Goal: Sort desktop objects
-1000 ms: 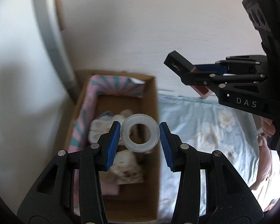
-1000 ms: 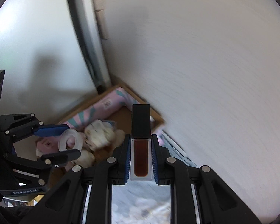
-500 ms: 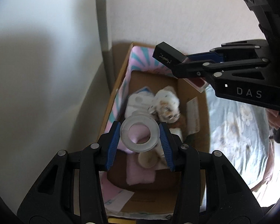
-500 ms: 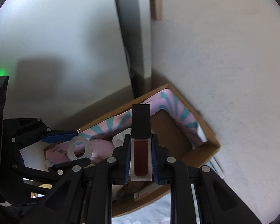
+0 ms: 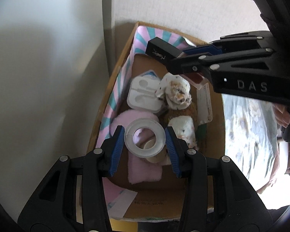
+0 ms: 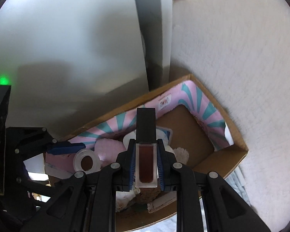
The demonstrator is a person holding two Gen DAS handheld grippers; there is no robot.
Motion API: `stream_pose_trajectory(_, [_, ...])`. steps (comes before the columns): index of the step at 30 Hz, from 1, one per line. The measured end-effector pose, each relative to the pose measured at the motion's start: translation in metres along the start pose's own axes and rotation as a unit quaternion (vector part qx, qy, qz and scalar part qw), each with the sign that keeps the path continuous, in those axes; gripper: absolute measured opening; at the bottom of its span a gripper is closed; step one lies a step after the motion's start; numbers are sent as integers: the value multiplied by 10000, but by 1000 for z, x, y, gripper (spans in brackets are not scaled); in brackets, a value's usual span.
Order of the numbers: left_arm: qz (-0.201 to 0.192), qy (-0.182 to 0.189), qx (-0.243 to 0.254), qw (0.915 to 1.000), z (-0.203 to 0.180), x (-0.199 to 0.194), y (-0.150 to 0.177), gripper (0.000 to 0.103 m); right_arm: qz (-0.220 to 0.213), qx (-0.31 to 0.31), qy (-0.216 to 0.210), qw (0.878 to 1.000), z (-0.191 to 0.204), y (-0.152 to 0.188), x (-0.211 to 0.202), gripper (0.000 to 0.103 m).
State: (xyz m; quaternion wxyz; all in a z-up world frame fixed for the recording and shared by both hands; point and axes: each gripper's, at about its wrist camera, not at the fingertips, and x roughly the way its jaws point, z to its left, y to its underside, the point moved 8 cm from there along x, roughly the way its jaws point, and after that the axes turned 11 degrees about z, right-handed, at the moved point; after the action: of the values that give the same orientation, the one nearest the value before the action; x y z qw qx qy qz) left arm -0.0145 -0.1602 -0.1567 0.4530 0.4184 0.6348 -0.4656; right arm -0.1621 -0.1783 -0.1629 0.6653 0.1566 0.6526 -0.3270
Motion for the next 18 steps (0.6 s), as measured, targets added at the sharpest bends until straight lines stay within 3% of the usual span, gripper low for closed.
stream_pose_trajectory(1, [38,-142,-30,9999,1,1,1,54,22,5,-4,10000,0,1,0,39])
stream_pose_trajectory(2, [24,-247,-37,9997,2,0,2,87,-11,-6,1,10000,-1,3,-3,69])
stream_pose_trajectory(3, [-15,-54,-26,10000,-1,-1,3,100,-101,-11,5,9999,-1,3,-6,83])
stream_pose_trajectory(4, [-73,185,-85,9998,-4,-4,4,103,-214,5,-4,9998,-1,3,-10,95])
stream_pose_trajectory(8, [-45,-143,-8,9999,-5,-5,8,103,-360,201,-23,9991,-7,3,-18,95])
stream_pose_trajectory(18, [-90,-143,70,9998,-8,-14,15,103,-246,335,102,9991,-10,8,-10,95])
